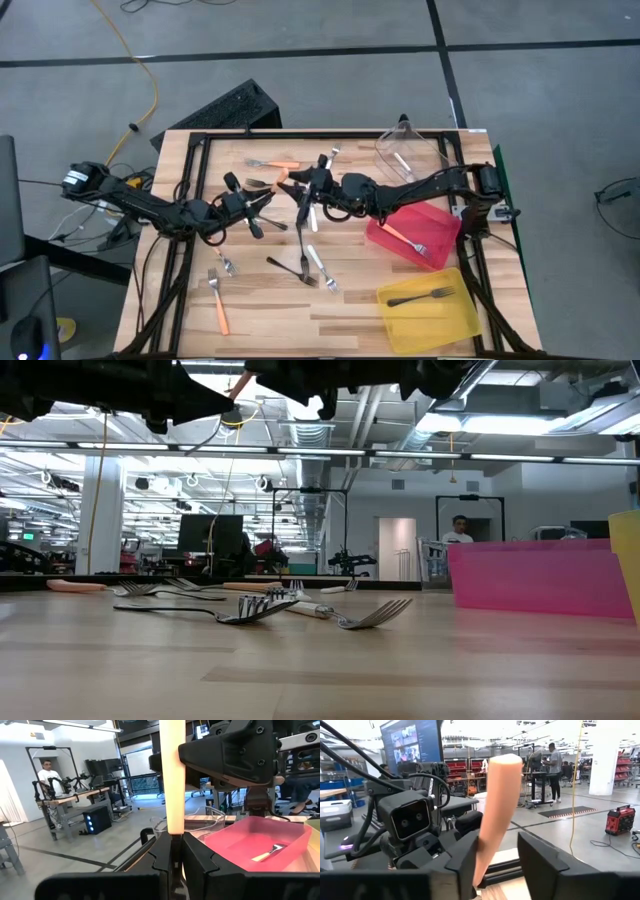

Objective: Sort silverware by color (type)
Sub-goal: Put the orange fork into the red bin

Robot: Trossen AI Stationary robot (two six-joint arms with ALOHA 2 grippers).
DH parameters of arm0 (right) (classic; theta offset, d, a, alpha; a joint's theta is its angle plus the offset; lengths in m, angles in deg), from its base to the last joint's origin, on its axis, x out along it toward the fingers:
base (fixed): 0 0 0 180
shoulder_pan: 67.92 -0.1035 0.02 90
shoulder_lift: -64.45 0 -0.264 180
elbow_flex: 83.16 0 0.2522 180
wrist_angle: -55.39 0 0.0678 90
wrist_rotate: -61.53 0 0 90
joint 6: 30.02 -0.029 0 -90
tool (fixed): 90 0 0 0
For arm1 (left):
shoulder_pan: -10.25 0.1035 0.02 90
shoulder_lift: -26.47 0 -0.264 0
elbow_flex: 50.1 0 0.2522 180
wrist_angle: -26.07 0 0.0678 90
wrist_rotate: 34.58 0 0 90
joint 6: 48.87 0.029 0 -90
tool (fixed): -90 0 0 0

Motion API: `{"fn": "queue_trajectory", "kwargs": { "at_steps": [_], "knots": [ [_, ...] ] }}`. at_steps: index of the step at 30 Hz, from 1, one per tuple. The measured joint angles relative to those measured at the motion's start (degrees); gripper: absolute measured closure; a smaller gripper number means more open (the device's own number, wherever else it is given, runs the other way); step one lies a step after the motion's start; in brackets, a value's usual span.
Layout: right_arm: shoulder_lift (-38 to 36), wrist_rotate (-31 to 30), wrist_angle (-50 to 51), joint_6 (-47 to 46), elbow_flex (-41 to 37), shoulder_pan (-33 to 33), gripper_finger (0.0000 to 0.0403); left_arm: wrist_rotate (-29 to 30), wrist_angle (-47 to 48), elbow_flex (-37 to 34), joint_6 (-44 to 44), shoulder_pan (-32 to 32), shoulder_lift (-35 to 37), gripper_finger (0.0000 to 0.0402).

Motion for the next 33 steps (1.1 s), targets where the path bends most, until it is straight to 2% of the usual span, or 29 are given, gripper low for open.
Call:
{"fn": "queue_trajectory", "kwargs": {
  "at_steps": [6, 10, 14, 16, 19, 26, 33],
  "knots": [
    [0.0, 0.0, -0.2, -1.0, 0.0, -0.1, 0.0321, -0.3, 0.1, 0.0, -0.4, 0.0, 0.0, 0.0391],
    [0.0, -0.8, -0.5, -1.5, 0.0, -0.1, 0.0361, -3.5, 0.3, 0.0, -1.4, 0.3, 0.0, 0.0394],
    [0.0, -1.6, -0.4, -1.4, 0.0, 0.4, 0.0388, -4.7, 0.6, 0.0, -1.7, 0.6, 0.0, 0.0399],
    [0.0, -1.3, -0.2, -1.4, 0.0, 0.3, 0.0389, -4.6, 0.5, 0.0, -1.6, 0.7, 0.0, 0.0401],
    [-0.1, -0.8, 1.6, -1.3, 0.0, 0.3, 0.0375, -4.7, 0.6, 0.0, -1.7, 0.6, 0.0, 0.04],
    [-0.9, -0.9, 11.5, 5.6, 0.0, 0.0, 0.0302, -2.0, 0.9, 0.0, -1.1, 0.6, 0.0, 0.04],
    [-0.9, -0.9, 21.4, 3.6, 0.0, 0.3, 0.0245, -1.8, 1.1, -0.1, -0.2, 0.7, 0.0, 0.0401]
  ]
}}
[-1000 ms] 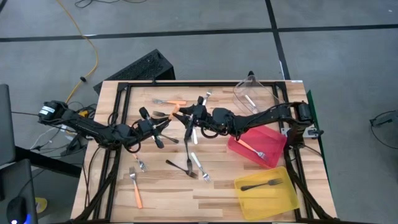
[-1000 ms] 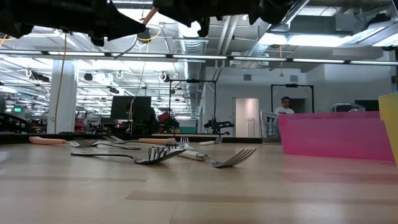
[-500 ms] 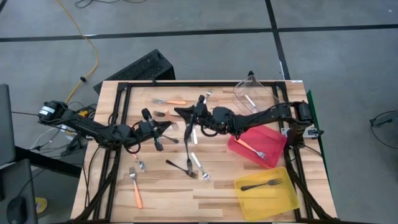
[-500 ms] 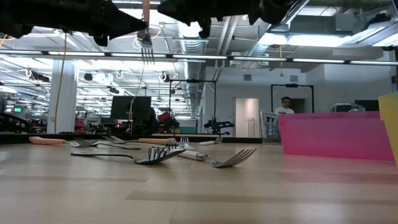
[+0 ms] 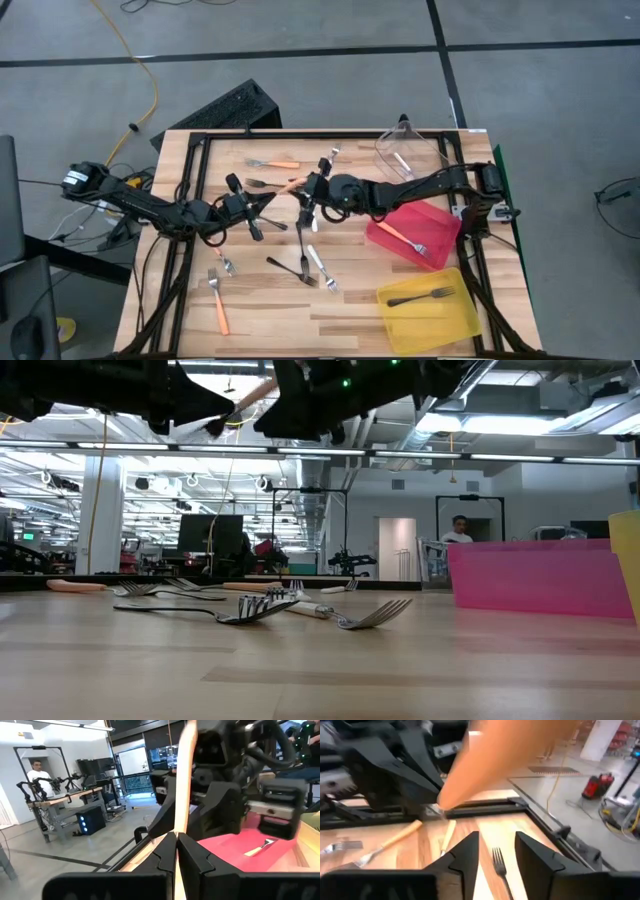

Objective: Sort silverware by color (type)
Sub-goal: Put the orange fork into the red bin

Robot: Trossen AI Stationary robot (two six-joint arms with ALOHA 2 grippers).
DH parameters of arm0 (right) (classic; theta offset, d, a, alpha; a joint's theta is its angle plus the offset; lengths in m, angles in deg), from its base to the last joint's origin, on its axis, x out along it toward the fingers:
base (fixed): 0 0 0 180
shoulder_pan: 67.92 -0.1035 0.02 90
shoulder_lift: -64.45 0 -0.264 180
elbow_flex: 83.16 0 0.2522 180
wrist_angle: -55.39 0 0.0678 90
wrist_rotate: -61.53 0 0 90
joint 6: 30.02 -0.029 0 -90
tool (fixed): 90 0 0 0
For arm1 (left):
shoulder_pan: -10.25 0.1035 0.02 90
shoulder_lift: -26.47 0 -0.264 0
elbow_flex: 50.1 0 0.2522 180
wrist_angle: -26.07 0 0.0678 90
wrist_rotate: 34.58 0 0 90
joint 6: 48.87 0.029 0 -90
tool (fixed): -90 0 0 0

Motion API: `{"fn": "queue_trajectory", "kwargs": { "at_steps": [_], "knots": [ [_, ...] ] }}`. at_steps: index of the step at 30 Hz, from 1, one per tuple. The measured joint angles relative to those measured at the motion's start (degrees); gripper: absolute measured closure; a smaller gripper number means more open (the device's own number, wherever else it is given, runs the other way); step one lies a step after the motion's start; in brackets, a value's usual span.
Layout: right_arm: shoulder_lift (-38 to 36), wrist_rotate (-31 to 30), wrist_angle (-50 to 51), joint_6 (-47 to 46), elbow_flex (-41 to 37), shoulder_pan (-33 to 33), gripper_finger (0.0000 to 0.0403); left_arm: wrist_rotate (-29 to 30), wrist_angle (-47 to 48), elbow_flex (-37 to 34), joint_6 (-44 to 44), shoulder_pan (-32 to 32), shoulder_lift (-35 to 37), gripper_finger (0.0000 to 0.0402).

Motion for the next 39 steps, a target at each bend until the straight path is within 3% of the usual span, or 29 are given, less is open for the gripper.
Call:
{"fn": "queue_trajectory", "kwargs": {
  "at_steps": [11, 18, 28, 35, 39],
  "knots": [
    [0.0, 10.1, 0.8, -1.7, 0.0, -0.3, 0.0201, 0.3, 0.8, 0.0, -0.9, 0.0, 0.0, 0.0401],
    [0.0, 10.6, 7.4, -2.1, 0.0, -0.4, 0.0203, -0.3, 4.4, 0.0, -3.2, 0.0, 0.0, 0.0401],
    [0.0, 10.8, 20.7, 2.2, 0.0, -1.1, 0.0203, -4.7, 17.4, 0.0, -15.5, 0.0, 0.0, 0.0397],
    [0.0, 10.8, 23.8, 0.4, 0.0, -1.2, 0.0204, -3.2, 24.4, 0.0, -22.0, 2.1, 0.0, 0.034],
    [0.5, 10.8, 24.3, -0.6, 0.0, -1.5, 0.0204, -3.4, 29.0, 0.0, -30.1, 6.0, 0.0, 0.0293]
  ]
}}
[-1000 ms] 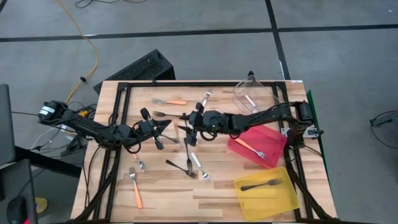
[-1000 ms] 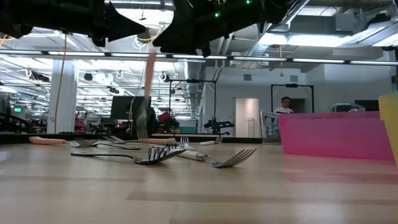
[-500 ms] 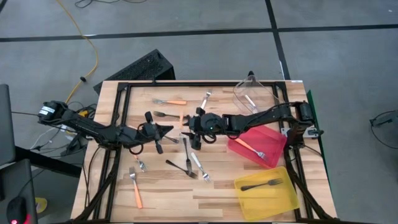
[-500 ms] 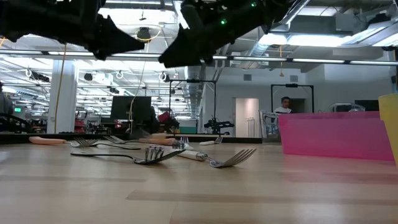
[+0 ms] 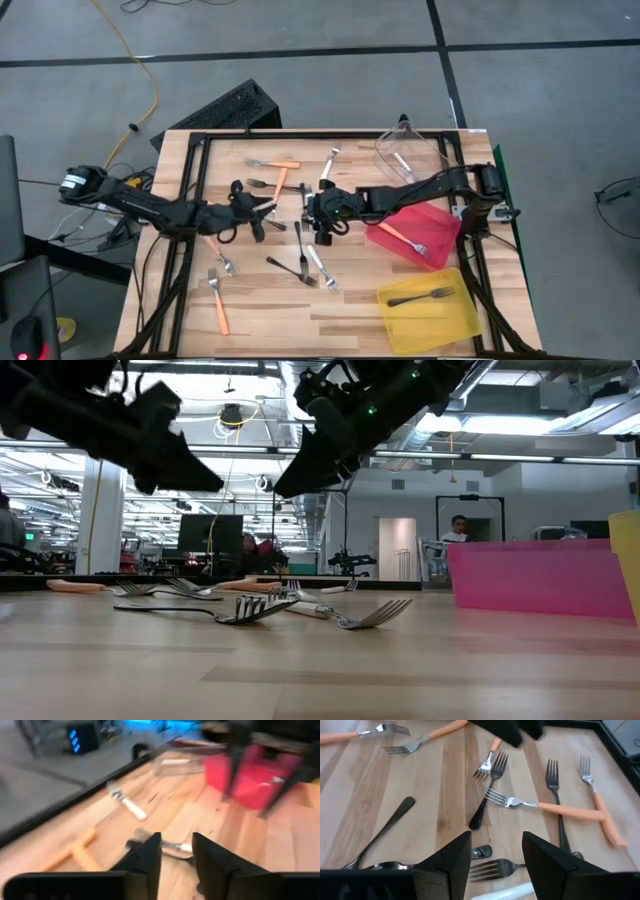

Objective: Sort silverware by color (type)
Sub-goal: Put the orange fork into the red bin

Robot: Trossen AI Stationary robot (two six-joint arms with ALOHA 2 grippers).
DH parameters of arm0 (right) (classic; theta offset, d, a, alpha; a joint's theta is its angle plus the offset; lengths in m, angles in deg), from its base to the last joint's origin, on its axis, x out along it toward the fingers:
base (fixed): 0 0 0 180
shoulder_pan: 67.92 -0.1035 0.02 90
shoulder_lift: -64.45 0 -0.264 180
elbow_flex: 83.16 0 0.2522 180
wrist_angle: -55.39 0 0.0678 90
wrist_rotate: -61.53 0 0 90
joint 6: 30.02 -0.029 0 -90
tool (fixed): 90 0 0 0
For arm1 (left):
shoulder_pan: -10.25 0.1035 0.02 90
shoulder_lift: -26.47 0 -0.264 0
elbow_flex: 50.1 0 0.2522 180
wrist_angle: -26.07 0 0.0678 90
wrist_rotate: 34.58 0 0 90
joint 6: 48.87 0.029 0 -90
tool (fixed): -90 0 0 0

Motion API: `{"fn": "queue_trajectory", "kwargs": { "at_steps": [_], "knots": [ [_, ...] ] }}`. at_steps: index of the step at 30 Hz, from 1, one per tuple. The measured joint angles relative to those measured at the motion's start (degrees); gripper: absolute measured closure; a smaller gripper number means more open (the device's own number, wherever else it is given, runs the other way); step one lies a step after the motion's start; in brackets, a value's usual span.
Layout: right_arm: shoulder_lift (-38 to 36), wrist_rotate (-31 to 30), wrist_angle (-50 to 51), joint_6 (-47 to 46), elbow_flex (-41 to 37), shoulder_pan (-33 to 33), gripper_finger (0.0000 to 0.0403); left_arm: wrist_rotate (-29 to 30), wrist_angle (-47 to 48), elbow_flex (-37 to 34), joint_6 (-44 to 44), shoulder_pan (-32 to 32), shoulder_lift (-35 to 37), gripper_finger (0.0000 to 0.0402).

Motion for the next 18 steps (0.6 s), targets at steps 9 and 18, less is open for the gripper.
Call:
{"fn": "queue_trajectory", "kwargs": {
  "at_steps": [9, 18],
  "knots": [
    [0.2, 0.0, 0.4, -1.6, 0.0, -0.8, 0.0204, -4.0, 6.9, 0.0, -10.9, 9.3, 0.0, 0.0237],
    [0.2, 0.0, 0.2, -2.6, 0.0, -1.4, 0.0204, -4.2, 5.9, 0.0, -12.5, 12.7, -3.2, 0.0236]
  ]
}}
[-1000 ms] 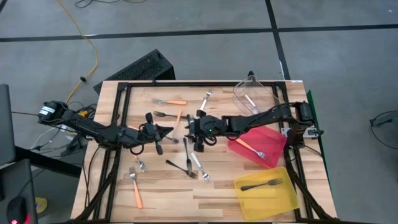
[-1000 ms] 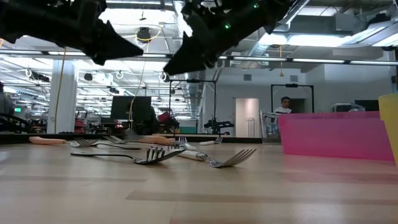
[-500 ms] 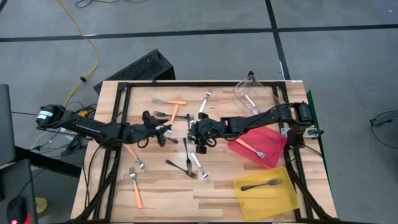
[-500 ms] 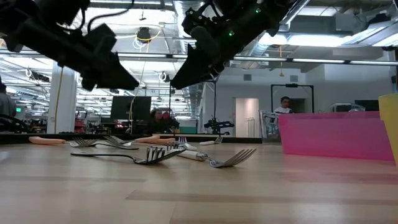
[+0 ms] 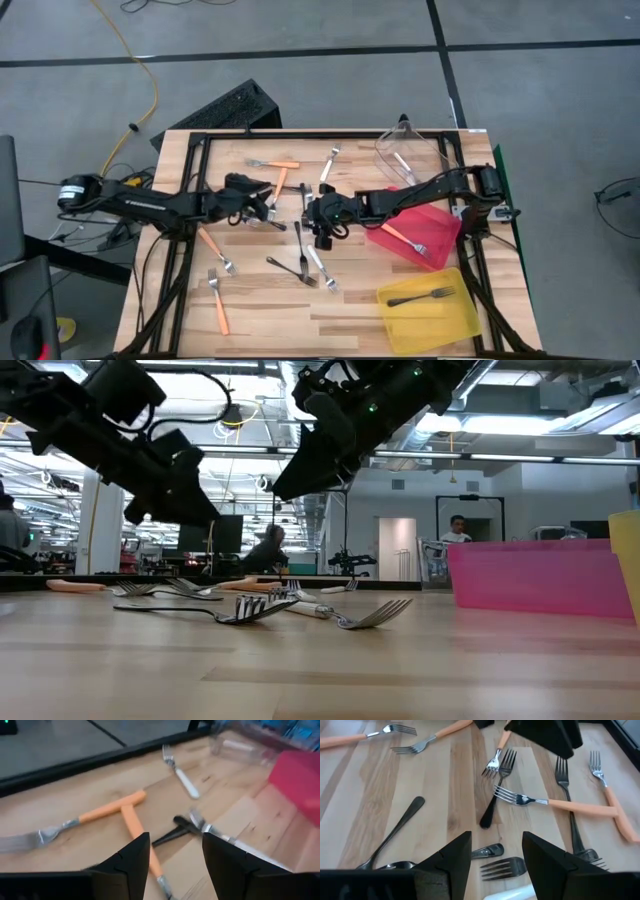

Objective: Sort silverware by color (type)
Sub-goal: Put the orange fork into the red bin

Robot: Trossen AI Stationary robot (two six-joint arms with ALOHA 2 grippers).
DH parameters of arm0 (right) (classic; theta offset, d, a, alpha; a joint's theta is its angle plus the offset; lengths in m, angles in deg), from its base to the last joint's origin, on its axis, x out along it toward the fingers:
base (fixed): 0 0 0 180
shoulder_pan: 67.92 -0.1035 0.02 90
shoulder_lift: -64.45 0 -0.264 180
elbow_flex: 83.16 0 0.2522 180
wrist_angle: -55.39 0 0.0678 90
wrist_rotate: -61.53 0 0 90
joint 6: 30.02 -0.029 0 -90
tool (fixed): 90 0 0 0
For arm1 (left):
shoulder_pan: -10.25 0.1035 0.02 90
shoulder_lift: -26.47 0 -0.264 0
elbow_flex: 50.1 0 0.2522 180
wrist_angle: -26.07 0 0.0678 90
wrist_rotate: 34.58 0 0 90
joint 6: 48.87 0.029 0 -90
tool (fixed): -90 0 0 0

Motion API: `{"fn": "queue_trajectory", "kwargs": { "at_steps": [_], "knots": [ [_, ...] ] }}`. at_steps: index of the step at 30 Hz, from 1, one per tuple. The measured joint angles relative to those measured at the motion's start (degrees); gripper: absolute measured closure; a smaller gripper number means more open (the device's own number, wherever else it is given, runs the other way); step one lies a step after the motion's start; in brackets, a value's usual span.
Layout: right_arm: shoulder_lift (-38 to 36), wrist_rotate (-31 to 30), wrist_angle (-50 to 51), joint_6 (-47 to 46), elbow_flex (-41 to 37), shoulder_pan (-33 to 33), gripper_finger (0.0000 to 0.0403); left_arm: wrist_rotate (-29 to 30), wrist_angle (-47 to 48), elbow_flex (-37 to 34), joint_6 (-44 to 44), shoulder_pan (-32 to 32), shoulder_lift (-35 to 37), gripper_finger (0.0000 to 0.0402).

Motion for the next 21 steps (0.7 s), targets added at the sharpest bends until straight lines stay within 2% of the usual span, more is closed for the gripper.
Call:
{"fn": "queue_trajectory", "kwargs": {
  "at_steps": [9, 21],
  "knots": [
    [0.0, 0.0, 0.0, 0.0, 0.0, 0.0, 0.0205, 2.7, -1.1, 4.5, -1.4, 0.1, -15.7, 0.0237],
    [0.0, 0.0, 1.6, -0.4, 0.0, 0.0, 0.0204, 1.8, -3.1, 7.7, -5.2, 1.8, -29.5, 0.0237]
  ]
}}
